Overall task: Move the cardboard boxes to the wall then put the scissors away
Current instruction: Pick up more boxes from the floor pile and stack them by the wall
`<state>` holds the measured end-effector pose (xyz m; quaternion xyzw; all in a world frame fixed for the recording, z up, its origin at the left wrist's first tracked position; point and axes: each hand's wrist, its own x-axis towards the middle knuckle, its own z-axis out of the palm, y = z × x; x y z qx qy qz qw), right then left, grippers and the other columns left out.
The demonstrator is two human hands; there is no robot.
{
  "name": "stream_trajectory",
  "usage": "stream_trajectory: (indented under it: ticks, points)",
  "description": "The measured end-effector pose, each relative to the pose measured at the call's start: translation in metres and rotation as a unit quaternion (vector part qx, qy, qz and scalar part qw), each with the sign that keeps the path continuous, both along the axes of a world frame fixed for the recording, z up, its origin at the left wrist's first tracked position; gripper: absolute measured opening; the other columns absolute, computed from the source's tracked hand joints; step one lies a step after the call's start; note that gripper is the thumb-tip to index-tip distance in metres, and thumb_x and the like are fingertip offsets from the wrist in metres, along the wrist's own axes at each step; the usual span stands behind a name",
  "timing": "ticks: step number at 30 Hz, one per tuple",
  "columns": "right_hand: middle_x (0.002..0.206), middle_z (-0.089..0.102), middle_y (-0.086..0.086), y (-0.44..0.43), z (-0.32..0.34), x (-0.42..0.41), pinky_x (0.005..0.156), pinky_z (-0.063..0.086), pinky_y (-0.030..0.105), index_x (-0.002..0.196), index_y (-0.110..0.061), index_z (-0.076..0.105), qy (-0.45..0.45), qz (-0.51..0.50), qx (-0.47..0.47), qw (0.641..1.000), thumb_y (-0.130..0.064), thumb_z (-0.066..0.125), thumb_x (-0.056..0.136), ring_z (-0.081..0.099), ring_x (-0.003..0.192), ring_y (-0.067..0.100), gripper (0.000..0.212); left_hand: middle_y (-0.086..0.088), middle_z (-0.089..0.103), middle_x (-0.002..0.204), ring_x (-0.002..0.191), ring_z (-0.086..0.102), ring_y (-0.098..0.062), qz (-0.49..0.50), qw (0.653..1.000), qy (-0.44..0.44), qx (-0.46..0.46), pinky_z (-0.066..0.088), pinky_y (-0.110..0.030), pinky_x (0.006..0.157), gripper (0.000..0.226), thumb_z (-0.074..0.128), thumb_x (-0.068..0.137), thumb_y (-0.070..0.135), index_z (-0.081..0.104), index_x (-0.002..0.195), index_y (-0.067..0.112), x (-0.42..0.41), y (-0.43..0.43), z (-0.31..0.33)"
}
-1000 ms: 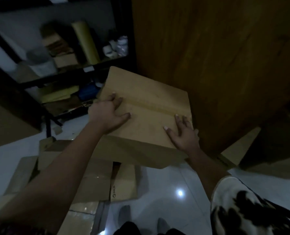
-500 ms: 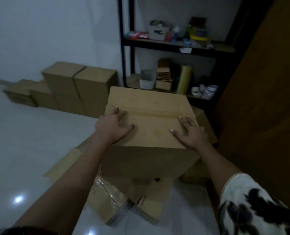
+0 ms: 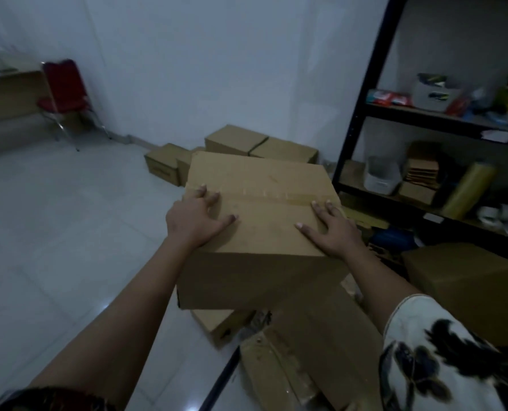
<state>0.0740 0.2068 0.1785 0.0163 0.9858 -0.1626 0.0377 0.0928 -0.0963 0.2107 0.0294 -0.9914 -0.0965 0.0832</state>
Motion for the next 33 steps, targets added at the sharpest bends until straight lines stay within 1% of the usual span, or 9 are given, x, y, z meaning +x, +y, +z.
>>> stream_trajectory:
  ticks: [3,8,12,14,18,23,25,28,33]
  points:
    - [0.164,0.004,-0.01,-0.054,-0.003,-0.029,0.115,0.022,0.055,0.151,-0.05,0.011,0.008,0.025,-0.007,1.0,-0.093,0.027,0.072,0.017,0.145,0.039,0.091,0.009,0.024,0.159,0.133,0.044,-0.032,0.031,0.999,0.014,-0.008,0.045,-0.043,0.099,0.082,0.041,0.076,0.084,0.038,0.145,0.04,-0.009,-0.053,0.005]
    - [0.163,0.007,-0.009,-0.126,-0.003,-0.066,0.113,0.023,0.054,0.151,-0.049,0.015,0.018,0.07,-0.015,0.997,-0.092,0.03,0.071,0.019,0.144,0.039,0.091,0.01,0.021,0.159,0.131,0.044,-0.036,0.078,0.997,0.003,-0.008,0.044,-0.044,0.099,0.082,0.04,0.076,0.085,0.037,0.145,0.041,-0.02,-0.121,0.005]
    - [0.163,0.007,-0.01,-0.179,-0.005,-0.103,0.116,0.017,0.058,0.15,-0.051,0.014,0.012,0.095,-0.025,0.995,-0.101,0.018,0.056,0.015,0.147,0.037,0.107,0.01,0.022,0.159,0.132,0.044,-0.031,0.102,0.995,0.009,-0.004,0.044,-0.041,0.099,0.08,0.042,0.078,0.082,0.039,0.145,0.039,-0.036,-0.167,0.002]
    - [0.163,0.006,-0.01,-0.208,-0.005,-0.129,0.116,0.016,0.059,0.15,-0.051,0.013,0.001,0.111,-0.028,0.993,-0.099,0.021,0.06,0.014,0.147,0.039,0.102,0.009,0.022,0.159,0.13,0.046,-0.032,0.116,0.993,0.007,-0.002,0.047,-0.041,0.097,0.081,0.041,0.077,0.084,0.039,0.145,0.039,-0.055,-0.195,-0.001]
    - [0.163,0.005,-0.01,-0.262,0.0,-0.18,0.117,0.015,0.055,0.152,-0.048,0.014,-0.008,0.138,-0.027,0.99,-0.088,0.035,0.075,0.012,0.147,0.038,0.089,0.01,0.024,0.158,0.125,0.05,-0.033,0.14,0.99,0.003,-0.008,0.051,-0.04,0.089,0.093,0.028,0.066,0.091,0.038,0.144,0.043,-0.1,-0.25,-0.005]
    - [0.164,0.007,-0.006,-0.338,0.009,-0.257,0.116,0.017,0.047,0.153,-0.043,0.017,0.009,0.159,-0.03,0.987,-0.082,0.038,0.08,0.015,0.148,0.034,0.085,0.011,0.023,0.159,0.126,0.049,-0.034,0.159,0.987,-0.004,-0.024,0.051,-0.04,0.09,0.091,0.028,0.066,0.09,0.038,0.144,0.043,-0.173,-0.323,0.008]
    - [0.164,0.008,-0.004,-0.368,0.01,-0.288,0.116,0.017,0.049,0.153,-0.042,0.017,0.012,0.165,-0.032,0.986,-0.087,0.032,0.075,0.016,0.148,0.032,0.091,0.011,0.022,0.159,0.127,0.048,-0.034,0.163,0.986,0.002,-0.024,0.051,-0.04,0.09,0.091,0.028,0.066,0.09,0.038,0.144,0.043,-0.201,-0.354,0.012]
    - [0.163,0.009,-0.006,-0.404,0.002,-0.326,0.117,0.017,0.056,0.152,-0.047,0.016,0.015,0.156,-0.028,0.987,-0.1,0.017,0.059,0.017,0.147,0.036,0.107,0.011,0.022,0.159,0.124,0.049,-0.035,0.167,0.986,0.004,-0.025,0.051,-0.04,0.089,0.091,0.028,0.067,0.09,0.038,0.144,0.044,-0.235,-0.391,0.012]
    - [0.163,0.01,-0.008,-0.466,-0.005,-0.389,0.116,0.02,0.056,0.151,-0.048,0.015,0.025,0.145,-0.025,0.989,-0.101,0.014,0.056,0.019,0.146,0.039,0.109,0.01,0.022,0.159,0.127,0.047,-0.035,0.156,0.988,0.001,-0.015,0.049,-0.042,0.094,0.084,0.037,0.074,0.087,0.038,0.144,0.042,-0.301,-0.457,0.008]
